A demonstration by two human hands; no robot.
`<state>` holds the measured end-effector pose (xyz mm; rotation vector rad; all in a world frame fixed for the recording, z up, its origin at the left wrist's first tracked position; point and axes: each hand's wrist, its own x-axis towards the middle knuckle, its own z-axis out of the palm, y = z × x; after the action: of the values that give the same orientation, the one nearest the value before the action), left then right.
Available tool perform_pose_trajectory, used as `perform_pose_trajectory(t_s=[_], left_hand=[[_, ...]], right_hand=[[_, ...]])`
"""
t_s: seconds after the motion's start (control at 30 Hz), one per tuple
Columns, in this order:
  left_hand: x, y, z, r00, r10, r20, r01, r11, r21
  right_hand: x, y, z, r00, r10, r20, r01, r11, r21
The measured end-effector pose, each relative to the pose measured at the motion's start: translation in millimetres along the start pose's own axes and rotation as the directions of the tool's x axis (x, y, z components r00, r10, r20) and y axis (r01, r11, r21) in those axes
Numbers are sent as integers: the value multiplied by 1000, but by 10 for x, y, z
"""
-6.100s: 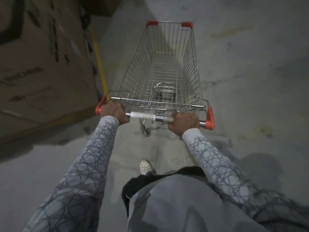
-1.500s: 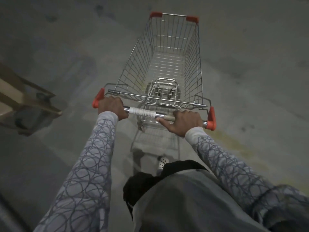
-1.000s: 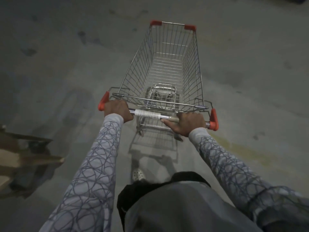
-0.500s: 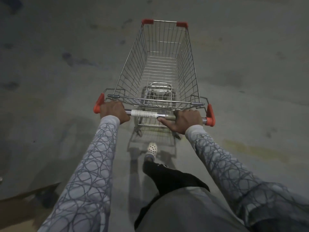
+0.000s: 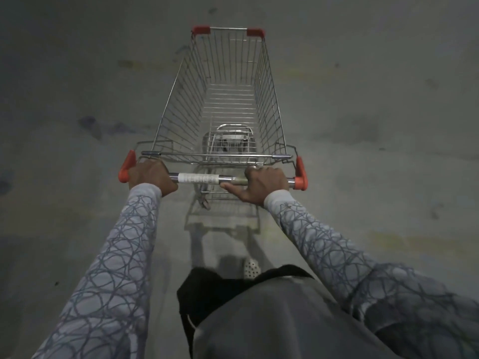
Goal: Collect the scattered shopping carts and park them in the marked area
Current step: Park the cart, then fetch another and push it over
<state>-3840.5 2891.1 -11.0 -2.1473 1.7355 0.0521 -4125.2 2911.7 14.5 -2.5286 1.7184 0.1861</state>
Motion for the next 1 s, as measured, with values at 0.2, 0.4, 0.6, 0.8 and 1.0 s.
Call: perform_pose_trajectory(t_s=[0.2,0.4,0.6,0.8,1.0], left_hand=[[1323,-768,-78,997,73,-33,-73,997,5],[2585,-1469,-382,989,139,-45,-138,990,38],[3858,-2081,-553,988,154,-7,-154,988,33],[5146,-2519,-752,977,215,-10,-214,976,30],[6450,-2896,-933,970,231,-76,-231,973,1]], right_hand=[[1255,-598,-166,998,55,-35,-55,999,2],[2572,-1150,-309,982,186,-8,-186,982,8],[3758,-1619,-481,966,257,-5,-257,966,18],[5033,-1875,-634,960,281,-6,-281,960,4],[6521,-1911,-758,960,274,-53,-275,962,-3]])
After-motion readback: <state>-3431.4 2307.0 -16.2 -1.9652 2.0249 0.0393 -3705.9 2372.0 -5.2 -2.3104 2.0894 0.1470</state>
